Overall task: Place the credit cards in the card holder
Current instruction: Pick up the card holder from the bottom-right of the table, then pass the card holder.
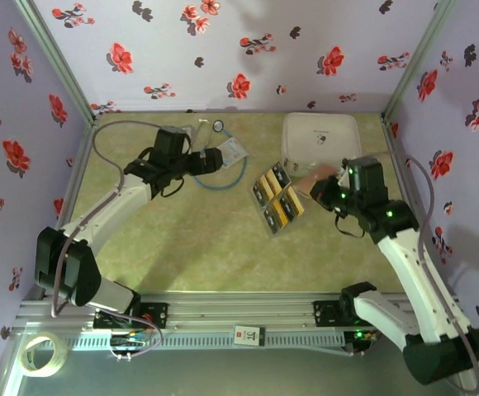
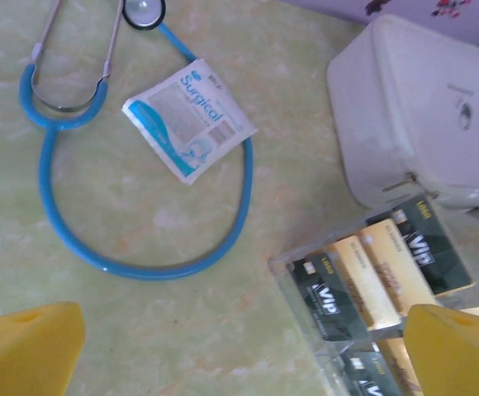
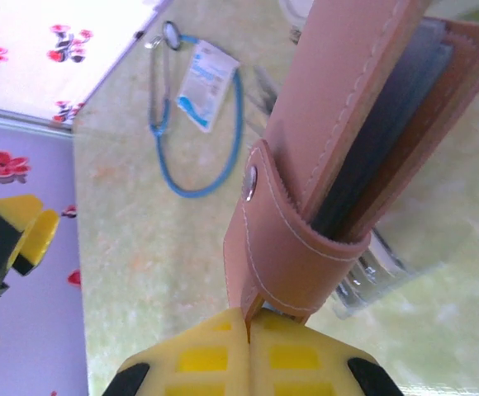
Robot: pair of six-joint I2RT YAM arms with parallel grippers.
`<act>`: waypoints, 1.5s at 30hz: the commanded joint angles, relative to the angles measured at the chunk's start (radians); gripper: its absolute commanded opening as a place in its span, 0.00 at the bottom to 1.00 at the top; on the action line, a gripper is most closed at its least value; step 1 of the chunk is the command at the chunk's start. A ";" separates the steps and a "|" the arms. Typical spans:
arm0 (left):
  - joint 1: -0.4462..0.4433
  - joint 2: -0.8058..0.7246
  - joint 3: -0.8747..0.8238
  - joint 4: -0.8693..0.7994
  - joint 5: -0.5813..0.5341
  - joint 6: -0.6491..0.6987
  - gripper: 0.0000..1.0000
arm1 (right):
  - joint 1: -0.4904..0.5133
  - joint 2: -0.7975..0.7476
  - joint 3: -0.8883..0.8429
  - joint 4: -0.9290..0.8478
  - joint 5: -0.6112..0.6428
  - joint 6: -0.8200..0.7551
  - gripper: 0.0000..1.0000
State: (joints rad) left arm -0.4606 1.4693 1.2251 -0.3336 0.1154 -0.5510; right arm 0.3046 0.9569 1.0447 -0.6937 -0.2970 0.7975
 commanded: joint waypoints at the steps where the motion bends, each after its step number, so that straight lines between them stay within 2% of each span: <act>1: 0.069 0.024 0.046 -0.013 0.166 -0.053 1.00 | 0.043 0.091 0.088 0.118 -0.071 -0.044 0.00; 8: 0.176 0.049 0.046 0.081 0.366 -0.154 1.00 | 0.178 0.346 0.221 0.356 -0.195 -0.035 0.00; 16: 0.222 0.074 0.016 0.202 0.454 -0.248 1.00 | 0.280 0.561 0.326 0.520 -0.272 -0.006 0.00; 20: 0.231 0.091 -0.011 0.294 0.481 -0.317 1.00 | 0.296 0.609 0.316 0.655 -0.299 0.073 0.00; 25: 0.232 0.118 -0.044 0.416 0.519 -0.408 0.97 | 0.319 0.654 0.320 0.735 -0.307 0.124 0.00; 33: 0.232 0.149 -0.077 0.552 0.528 -0.511 0.87 | 0.344 0.695 0.299 0.810 -0.312 0.172 0.00; 37: 0.233 0.147 -0.100 0.596 0.533 -0.539 0.82 | 0.346 0.706 0.293 0.828 -0.309 0.182 0.00; 45: 0.234 0.081 -0.192 0.619 0.537 -0.543 0.81 | 0.344 0.724 0.281 0.852 -0.300 0.189 0.00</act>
State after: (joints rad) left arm -0.2352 1.5974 1.0657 0.2443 0.6296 -1.0779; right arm 0.6426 1.6688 1.3315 0.1059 -0.5877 0.9741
